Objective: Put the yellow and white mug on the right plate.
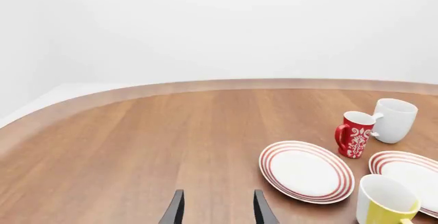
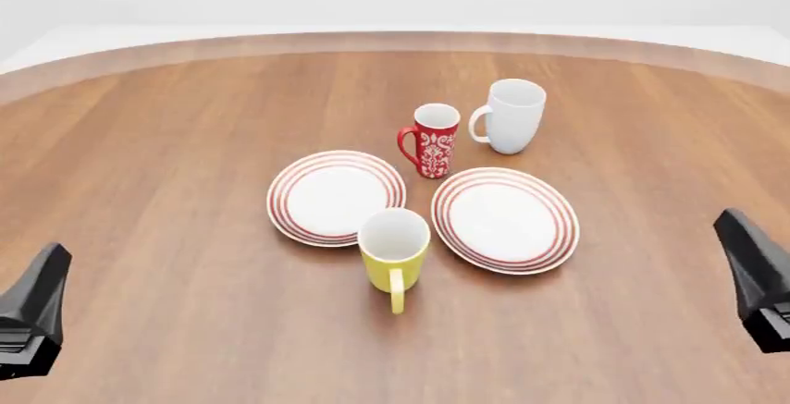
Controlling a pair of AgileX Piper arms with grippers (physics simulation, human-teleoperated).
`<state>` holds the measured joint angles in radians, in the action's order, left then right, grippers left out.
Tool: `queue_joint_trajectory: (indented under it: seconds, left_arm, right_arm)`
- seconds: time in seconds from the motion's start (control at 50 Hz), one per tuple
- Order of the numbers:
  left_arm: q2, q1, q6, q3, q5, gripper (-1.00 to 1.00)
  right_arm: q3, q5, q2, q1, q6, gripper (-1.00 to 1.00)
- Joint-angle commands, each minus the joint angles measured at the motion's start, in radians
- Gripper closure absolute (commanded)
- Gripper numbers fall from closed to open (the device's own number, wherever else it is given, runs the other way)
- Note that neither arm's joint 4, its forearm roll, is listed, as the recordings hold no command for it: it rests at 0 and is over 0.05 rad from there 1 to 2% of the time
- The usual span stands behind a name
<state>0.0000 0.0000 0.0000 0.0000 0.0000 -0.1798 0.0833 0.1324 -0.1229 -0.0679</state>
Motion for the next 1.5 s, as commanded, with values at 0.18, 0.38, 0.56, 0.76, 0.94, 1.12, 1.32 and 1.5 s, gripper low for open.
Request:
queue_joint_trajectory:
  seconds: [0.18, 0.38, 0.56, 0.76, 0.94, 1.12, 1.32, 1.5]
  left_arm:
    - [0.0, 0.0, 0.0, 0.0, 0.0, -1.0]
    - [0.0, 0.0, 0.0, 0.0, 0.0, -1.0]
    - [0.0, 0.0, 0.0, 0.0, 0.0, -1.0]
    - [0.0, 0.0, 0.0, 0.0, 0.0, -1.0]
    - [0.0, 0.0, 0.0, 0.0, 0.0, -1.0]
    - [0.0, 0.0, 0.0, 0.0, 0.0, -1.0]
    - [0.0, 0.0, 0.0, 0.0, 0.0, -1.0]
    - [0.0, 0.0, 0.0, 0.0, 0.0, -1.0]
  right_arm:
    - [-0.246, 0.109, 0.273, -0.261, -0.029, -1.0]
    - [-0.345, 0.152, 0.36, -0.299, 0.102, -1.0]
    - [-0.425, 0.199, 0.48, -0.362, 0.201, -1.0]
    - [-0.461, 0.209, 0.543, -0.425, 0.254, -1.0]
    - [-0.491, 0.203, 0.555, -0.458, 0.203, -1.0]
    - [-0.491, 0.207, 0.529, -0.461, 0.177, -1.0]
    - [-0.53, 0.213, 0.574, -0.473, 0.19, -1.0]
    - [-0.563, 0.205, 0.659, -0.485, 0.252, -1.0]
